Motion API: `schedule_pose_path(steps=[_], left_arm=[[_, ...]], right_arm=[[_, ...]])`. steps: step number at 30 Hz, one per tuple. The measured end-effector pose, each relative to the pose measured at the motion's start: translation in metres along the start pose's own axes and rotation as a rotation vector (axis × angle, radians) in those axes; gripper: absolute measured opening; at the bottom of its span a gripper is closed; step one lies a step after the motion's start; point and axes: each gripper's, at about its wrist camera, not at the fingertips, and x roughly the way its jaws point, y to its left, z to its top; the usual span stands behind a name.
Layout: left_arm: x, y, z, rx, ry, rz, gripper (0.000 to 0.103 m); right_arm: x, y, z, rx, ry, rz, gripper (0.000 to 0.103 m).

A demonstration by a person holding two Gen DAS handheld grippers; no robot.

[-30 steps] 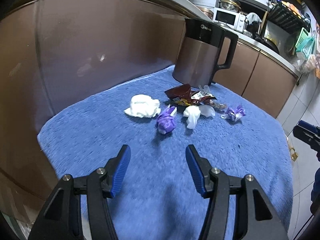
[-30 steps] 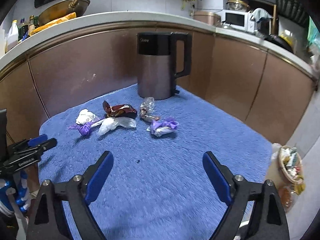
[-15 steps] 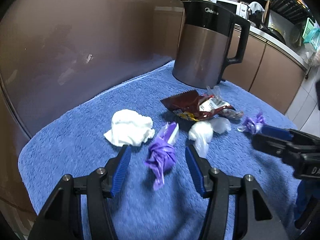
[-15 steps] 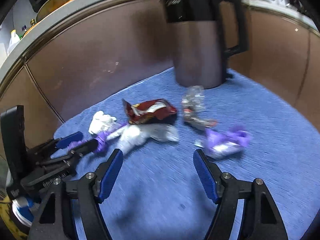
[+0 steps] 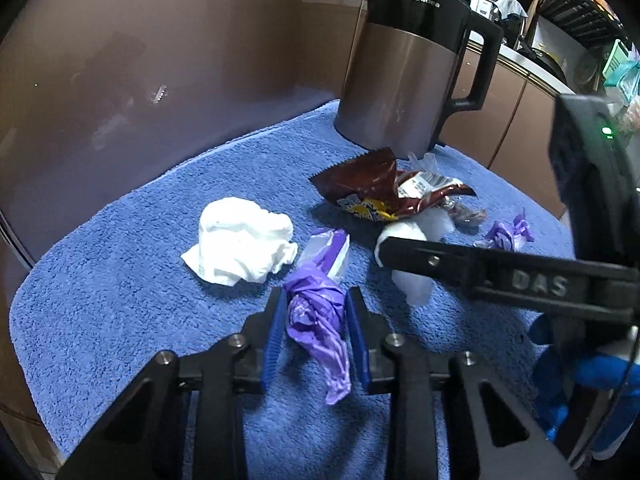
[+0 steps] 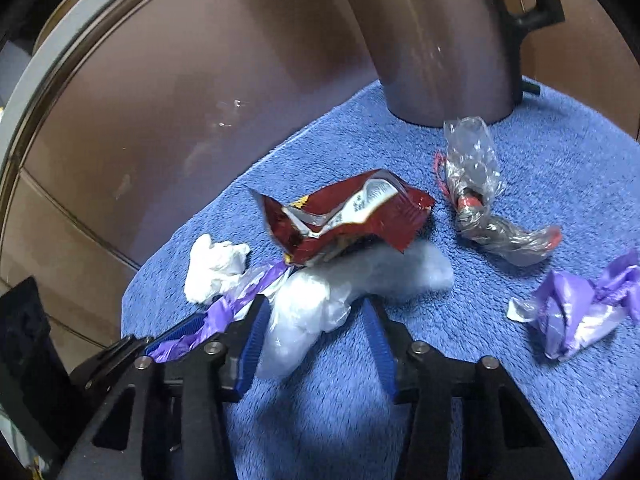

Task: Collect trash
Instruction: 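Grasp the purple plastic bag with the left tool while the right tool grasps the clear bag, then carry the purple bag and clear bag over the bin and open both tools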

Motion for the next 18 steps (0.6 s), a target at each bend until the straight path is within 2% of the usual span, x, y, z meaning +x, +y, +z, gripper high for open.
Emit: schedule_pose_path(steps=[8,18], left_arm=[[-0.004,0.002,-0.002,-0.015,-0.006,-0.014,0.025],[-0.04,-0.019,-0.015,0.04,-0.056,0.033,0.024]], right_arm=[[-0.01,-0.014,-0.003,0.045,-0.032,0.05,0.034],[-0.069,-0.012,-0.033,0.035,-0.071,0.048,0.034]])
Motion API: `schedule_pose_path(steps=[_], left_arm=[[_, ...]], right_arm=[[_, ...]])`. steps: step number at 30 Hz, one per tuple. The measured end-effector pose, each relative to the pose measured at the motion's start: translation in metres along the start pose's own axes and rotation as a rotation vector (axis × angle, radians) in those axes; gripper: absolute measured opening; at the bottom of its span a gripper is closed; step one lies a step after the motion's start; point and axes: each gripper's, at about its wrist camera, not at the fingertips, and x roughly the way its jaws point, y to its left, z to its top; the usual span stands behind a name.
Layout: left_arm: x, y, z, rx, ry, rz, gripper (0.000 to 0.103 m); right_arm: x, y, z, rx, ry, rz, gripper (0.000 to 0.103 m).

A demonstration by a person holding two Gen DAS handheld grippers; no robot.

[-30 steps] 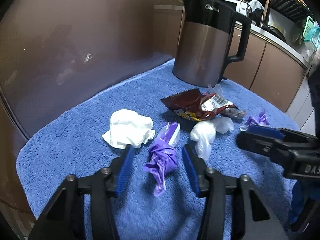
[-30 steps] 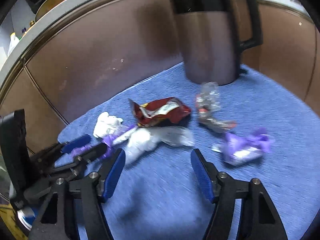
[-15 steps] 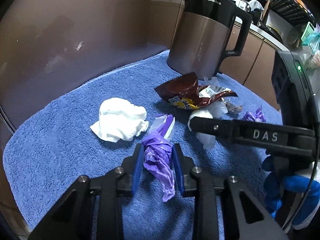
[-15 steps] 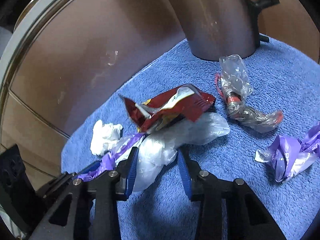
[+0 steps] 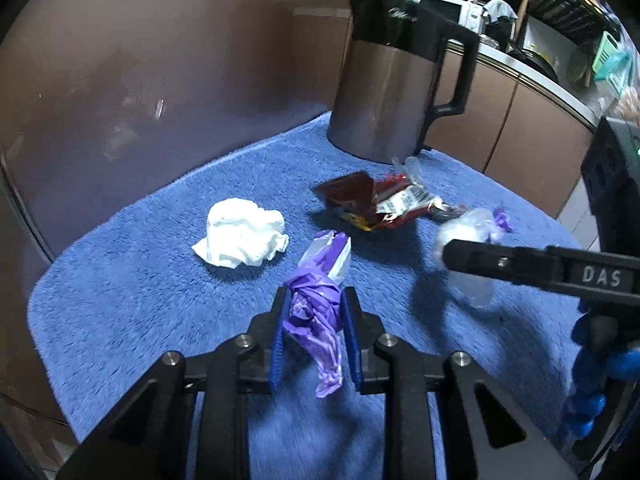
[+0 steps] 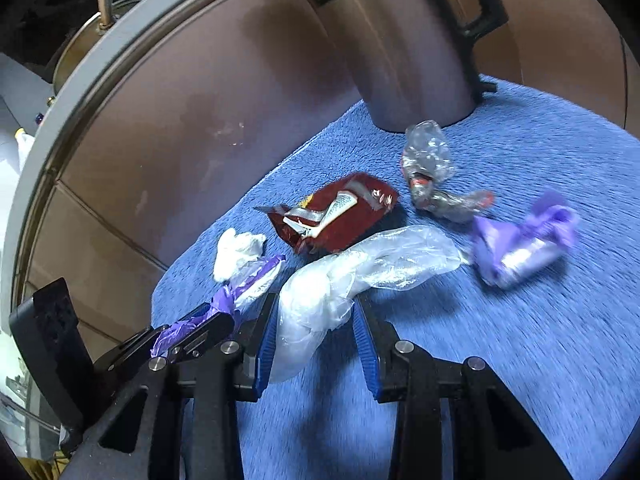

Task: Collect trash
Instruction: 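Carry the purple bag and clear bag over the bin and open both tools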

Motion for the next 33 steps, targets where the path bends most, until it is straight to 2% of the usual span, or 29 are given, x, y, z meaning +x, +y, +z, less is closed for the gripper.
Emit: schedule_pose_path(steps=[11,21,26,33], left_arm=[[-0.079,-0.029,-0.01,0.07,-0.11,-0.015,0.024],[-0.135,-0.066,-0.021,0.118,-0.162,-0.05,0.024],[-0.149,-0.103,-0.025,0.169,-0.165,-0.099,0.024],[-0.161,-0.172,-0.032,0.277,-0.167,-0.172,0.024]], right_arm=[[-0.09,0.016,-0.036,-0.011,-0.104,-0.058,0.034],[-0.182,0.022,-0.075,0.015,-0.232,-0.122,0.034],[-0.234,0.009,-0.1,0.043,-0.298,-0.183,0.034],[-0.306,-0.023,-0.143,0.092,-0.377,-0.32,0.034]])
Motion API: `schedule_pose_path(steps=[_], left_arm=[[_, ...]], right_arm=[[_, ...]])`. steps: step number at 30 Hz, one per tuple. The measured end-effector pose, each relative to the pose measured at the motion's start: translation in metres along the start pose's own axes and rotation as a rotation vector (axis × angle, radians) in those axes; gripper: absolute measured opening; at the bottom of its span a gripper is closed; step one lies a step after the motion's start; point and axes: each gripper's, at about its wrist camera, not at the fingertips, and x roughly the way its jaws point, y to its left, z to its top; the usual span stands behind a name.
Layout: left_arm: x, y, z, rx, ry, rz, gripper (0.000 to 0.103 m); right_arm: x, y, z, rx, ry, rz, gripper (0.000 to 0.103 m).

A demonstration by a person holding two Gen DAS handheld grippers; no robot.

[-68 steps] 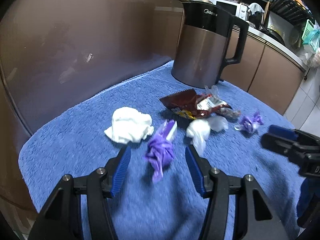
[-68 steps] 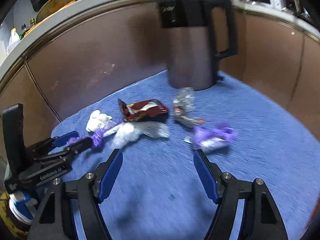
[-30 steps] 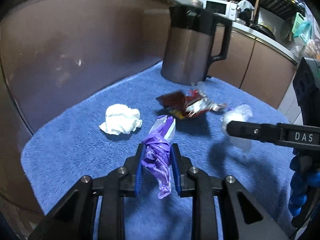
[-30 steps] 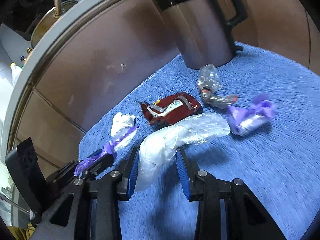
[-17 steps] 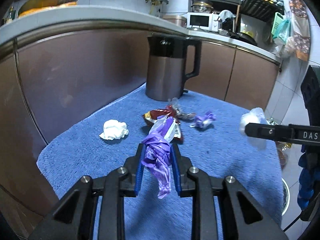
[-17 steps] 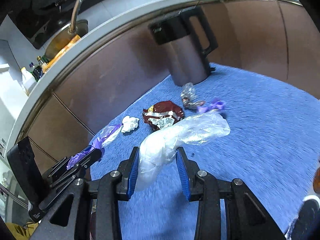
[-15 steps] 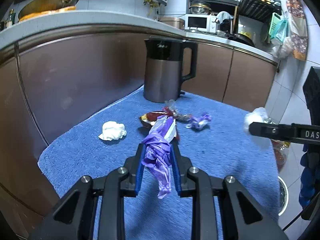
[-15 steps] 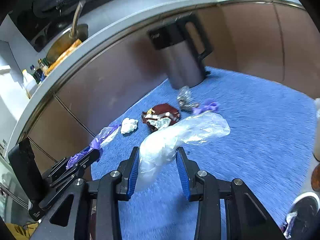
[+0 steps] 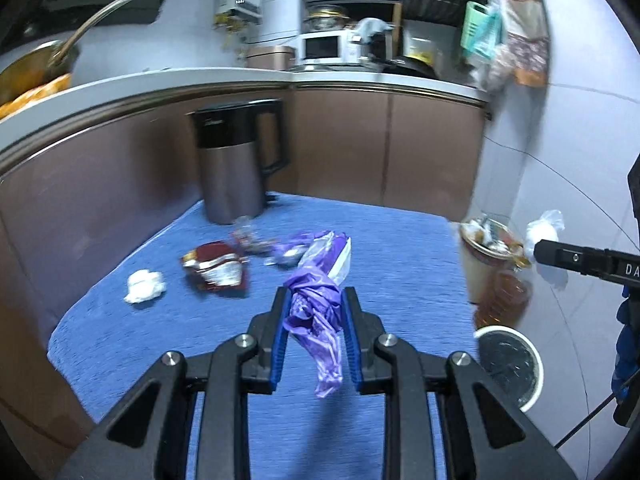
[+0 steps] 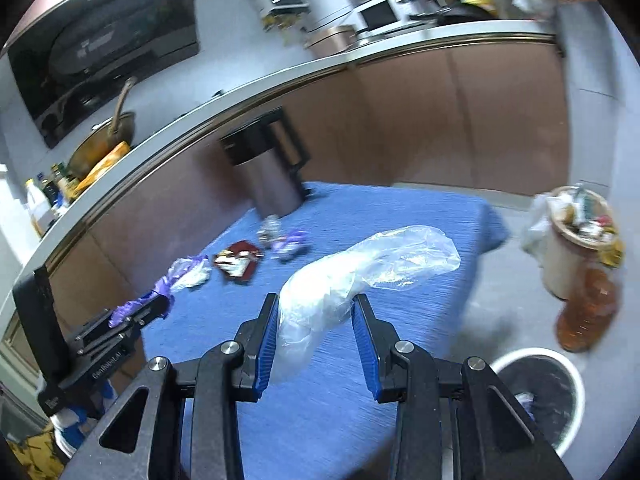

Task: Collect trash
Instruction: 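Carry the purple bag and clear bag over the bin and open both tools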

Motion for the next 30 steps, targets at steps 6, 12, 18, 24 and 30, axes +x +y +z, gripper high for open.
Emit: schedule_pose_path(steps=[6,12,18,24,30], left_arm=[[0.016,-0.071,0.007,0.106,0.035,-0.092,0.024],[0.047,-0.142,0.006,0.188,0.111,-0.208,0.024],[0.095,-0.208,-0.004,0.231,0.227,-0.29,0.024],[0.145,-0.255,-0.014,0.226,0.347,-0.357,0.025],[0.168,-0.286,-0.021,0.226,0.387,-0.398,0.027]], right_arm=[[-0.032,-0.051,-0.027,0.041,-0.002,-0.124,0.034],[-0.04,-0.107,-0.06,0.11,0.042,-0.222,0.034],[-0.034,-0.157,-0.088,0.158,0.112,-0.306,0.034],[-0.014,-0.202,-0.11,0.215,0.186,-0.342,0.035],[0.012,-0.23,-0.125,0.215,0.26,-0.393,0.037]])
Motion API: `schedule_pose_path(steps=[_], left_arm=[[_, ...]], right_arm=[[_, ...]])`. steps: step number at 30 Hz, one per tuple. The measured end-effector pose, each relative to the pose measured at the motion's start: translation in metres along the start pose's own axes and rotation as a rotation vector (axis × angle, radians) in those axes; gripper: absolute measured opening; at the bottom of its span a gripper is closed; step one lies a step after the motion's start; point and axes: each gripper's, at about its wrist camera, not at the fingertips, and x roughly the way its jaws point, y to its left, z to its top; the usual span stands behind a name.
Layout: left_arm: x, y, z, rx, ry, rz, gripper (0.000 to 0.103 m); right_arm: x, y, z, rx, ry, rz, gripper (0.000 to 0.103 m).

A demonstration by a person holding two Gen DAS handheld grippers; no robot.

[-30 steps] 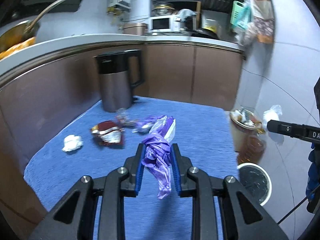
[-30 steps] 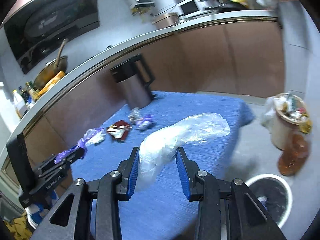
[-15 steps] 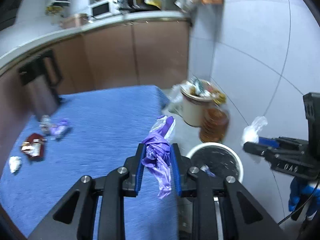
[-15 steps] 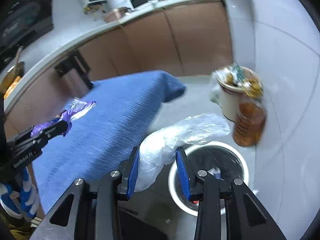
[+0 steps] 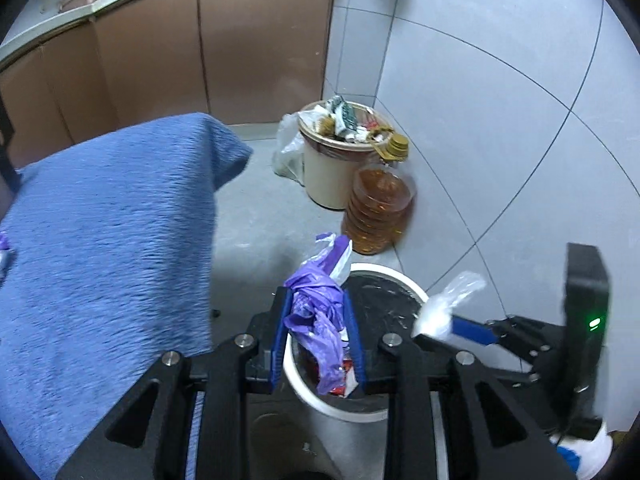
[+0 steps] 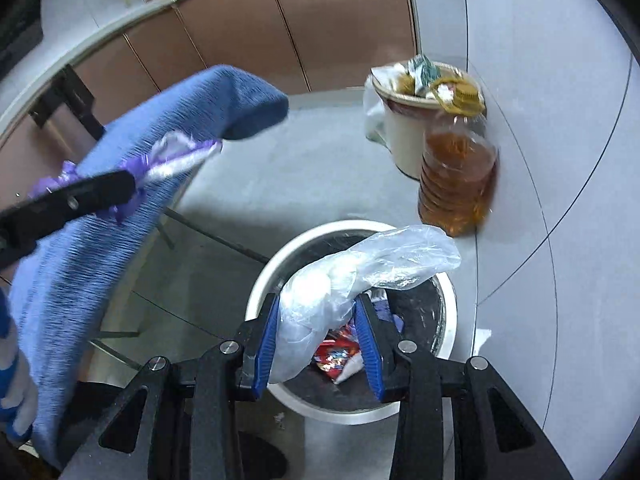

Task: Collect trash
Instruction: 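Carry the purple bag and clear bag over the bin and open both tools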

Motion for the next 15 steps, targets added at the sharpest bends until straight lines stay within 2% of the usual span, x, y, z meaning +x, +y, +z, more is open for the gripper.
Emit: schedule_pose_path(steps=[2,4,6,7,11,15], left_arm=[[0.008,-0.004,0.003,-0.003,0.016,-0.022,0.028],[0.012,-0.006,0.002,-0.009,0.03,-0.047,0.032],[0.013,-0.006,0.002,-0.018,0.031,-0.065,0.043],[0.012,-0.006,0.002,-0.024,0.029,-0.075,0.044],[0.004,-0.005,0.0,-0.027,0.018,-0.088,0.044],[-0.014,0.0,-0.004,-0.034,-0.014,-0.087,0.044]], right_arm=[[0.01,-0.004,-0.001,-0.01,0.019,-0.02,0.041],[0.017,-0.008,-0.003,-0.011,0.037,-0.037,0.051],[0.02,-0.011,-0.006,-0.007,0.045,-0.048,0.052],[0.02,-0.012,-0.007,-0.003,0.047,-0.051,0.054],[0.016,-0.015,-0.011,0.02,0.048,-0.063,0.055],[-0.002,-0.012,-0.011,0.04,0.014,-0.062,0.055]])
